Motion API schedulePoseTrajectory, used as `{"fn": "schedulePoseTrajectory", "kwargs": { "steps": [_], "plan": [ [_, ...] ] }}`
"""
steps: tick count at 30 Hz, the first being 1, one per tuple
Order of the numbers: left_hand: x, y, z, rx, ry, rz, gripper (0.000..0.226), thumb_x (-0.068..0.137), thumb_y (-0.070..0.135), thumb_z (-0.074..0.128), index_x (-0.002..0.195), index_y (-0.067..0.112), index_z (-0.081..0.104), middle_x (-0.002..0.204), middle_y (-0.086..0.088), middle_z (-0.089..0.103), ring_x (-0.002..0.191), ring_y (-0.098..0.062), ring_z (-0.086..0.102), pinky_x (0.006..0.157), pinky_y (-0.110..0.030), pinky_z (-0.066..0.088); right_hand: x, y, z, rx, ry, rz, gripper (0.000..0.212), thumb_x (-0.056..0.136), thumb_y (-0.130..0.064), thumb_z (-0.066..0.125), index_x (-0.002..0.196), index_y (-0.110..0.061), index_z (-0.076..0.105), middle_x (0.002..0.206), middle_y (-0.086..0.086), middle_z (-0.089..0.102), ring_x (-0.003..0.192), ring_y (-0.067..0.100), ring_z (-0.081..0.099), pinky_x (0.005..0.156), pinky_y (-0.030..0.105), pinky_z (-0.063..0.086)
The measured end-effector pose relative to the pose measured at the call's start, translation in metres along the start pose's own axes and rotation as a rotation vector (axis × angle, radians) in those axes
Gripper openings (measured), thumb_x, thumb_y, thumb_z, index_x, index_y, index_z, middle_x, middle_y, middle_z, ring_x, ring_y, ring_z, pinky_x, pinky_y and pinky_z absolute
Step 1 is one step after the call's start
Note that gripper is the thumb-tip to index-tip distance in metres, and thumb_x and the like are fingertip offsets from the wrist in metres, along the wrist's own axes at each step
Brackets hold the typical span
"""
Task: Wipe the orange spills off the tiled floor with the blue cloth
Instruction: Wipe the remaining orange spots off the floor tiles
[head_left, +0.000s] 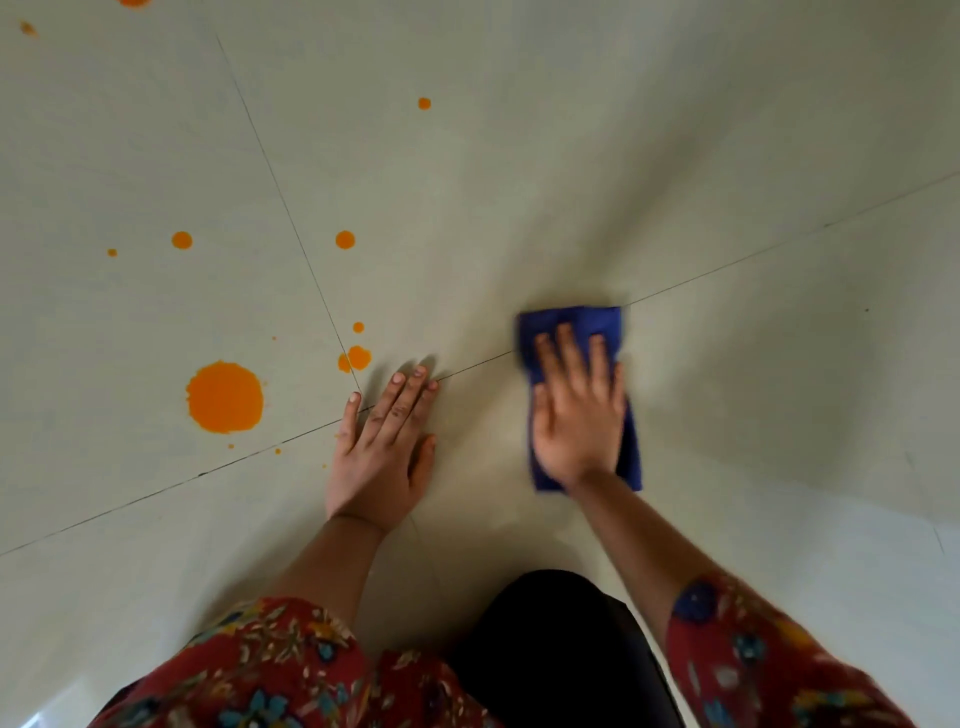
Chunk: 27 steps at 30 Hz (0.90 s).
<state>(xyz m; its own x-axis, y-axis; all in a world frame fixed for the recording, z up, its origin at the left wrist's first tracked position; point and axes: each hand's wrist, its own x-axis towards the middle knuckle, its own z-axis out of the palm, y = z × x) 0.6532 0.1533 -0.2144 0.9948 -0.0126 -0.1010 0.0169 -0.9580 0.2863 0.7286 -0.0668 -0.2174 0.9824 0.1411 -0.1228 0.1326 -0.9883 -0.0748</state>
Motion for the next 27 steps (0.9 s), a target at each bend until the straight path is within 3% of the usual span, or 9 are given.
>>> {"fn": "schedulePoseTrajectory", "kwargs": {
  "steps": [2,4,8,10,13,16,21,22,27],
  "plan": [
    [0.001,0.0,0.0,-0.016,0.005,0.007,0.058,0.094,0.033,0.041,0.15,0.022,0.033,0.158,0.007,0.024,0.146,-0.008,0.02,0.12,-0.043,0.007,0.03,0.005,-0.003,0.026,0.079,0.259,0.054,0.098,-0.04,0.03,0.151,-0.031,0.029,0.16,-0.005,0.025,0.149,0.029,0.018,0.116,0.055,0.02],
    [0.001,0.0,0.001,-0.02,0.017,0.013,0.057,0.094,0.033,0.041,0.15,0.021,0.034,0.158,0.007,0.024,0.146,-0.008,0.02,0.12,-0.044,0.008,0.042,-0.022,-0.006,0.052,0.061,0.3,0.055,0.098,-0.041,0.028,0.152,-0.033,0.026,0.161,-0.006,0.021,0.149,0.03,0.015,0.117,0.055,0.016],
    [-0.001,0.0,-0.002,-0.023,0.001,0.01,0.058,0.094,0.033,0.04,0.15,0.022,0.032,0.158,0.007,0.023,0.145,-0.008,0.021,0.12,-0.043,0.007,-0.015,-0.029,-0.004,-0.006,-0.103,-0.438,0.054,0.1,-0.04,0.036,0.152,-0.035,0.025,0.162,-0.008,0.019,0.15,0.028,0.011,0.119,0.053,0.014],
    [-0.001,0.0,-0.002,-0.037,-0.002,0.004,0.058,0.094,0.034,0.039,0.15,0.022,0.032,0.158,0.007,0.023,0.145,-0.009,0.022,0.12,-0.044,0.007,-0.034,0.013,-0.007,-0.049,-0.128,-0.543,0.052,0.1,-0.041,0.034,0.152,-0.036,0.026,0.161,-0.008,0.02,0.15,0.026,0.012,0.118,0.052,0.016],
    [-0.002,0.001,-0.001,-0.05,0.015,-0.002,0.056,0.095,0.034,0.037,0.149,0.022,0.034,0.158,0.006,0.025,0.145,-0.01,0.024,0.12,-0.044,0.009,-0.009,0.055,-0.011,-0.051,-0.052,-0.143,0.052,0.099,-0.041,0.03,0.151,-0.035,0.027,0.161,-0.006,0.023,0.149,0.028,0.016,0.115,0.055,0.021],
    [0.0,0.0,0.001,-0.054,0.014,0.006,0.055,0.095,0.034,0.038,0.149,0.021,0.035,0.158,0.006,0.026,0.145,-0.011,0.025,0.12,-0.043,0.009,0.028,0.025,-0.012,0.038,0.027,0.252,0.056,0.097,-0.042,0.03,0.152,-0.03,0.029,0.16,-0.004,0.024,0.148,0.031,0.018,0.117,0.056,0.018],
    [-0.001,0.0,0.0,-0.05,0.025,-0.006,0.057,0.094,0.033,0.042,0.149,0.021,0.034,0.158,0.006,0.026,0.145,-0.01,0.025,0.12,-0.043,0.009,-0.059,0.03,-0.005,0.013,-0.112,-0.354,0.055,0.097,-0.041,0.038,0.151,-0.034,0.029,0.161,-0.007,0.021,0.15,0.028,0.012,0.119,0.053,0.014],
    [-0.002,-0.001,0.0,-0.048,0.031,-0.005,0.057,0.094,0.032,0.042,0.149,0.021,0.034,0.158,0.006,0.026,0.145,-0.01,0.025,0.12,-0.043,0.009,-0.075,0.049,-0.004,0.006,-0.105,-0.298,0.055,0.096,-0.041,0.038,0.15,-0.035,0.029,0.16,-0.007,0.022,0.15,0.028,0.014,0.118,0.054,0.017],
    [-0.002,0.001,0.002,-0.047,0.059,-0.004,0.055,0.095,0.033,0.041,0.149,0.021,0.035,0.157,0.005,0.027,0.144,-0.011,0.026,0.12,-0.043,0.011,-0.032,0.109,-0.014,0.052,-0.058,0.496,0.059,0.096,-0.045,0.023,0.154,-0.033,0.017,0.163,-0.007,0.009,0.151,0.026,0.005,0.119,0.053,0.01]
  ]
}}
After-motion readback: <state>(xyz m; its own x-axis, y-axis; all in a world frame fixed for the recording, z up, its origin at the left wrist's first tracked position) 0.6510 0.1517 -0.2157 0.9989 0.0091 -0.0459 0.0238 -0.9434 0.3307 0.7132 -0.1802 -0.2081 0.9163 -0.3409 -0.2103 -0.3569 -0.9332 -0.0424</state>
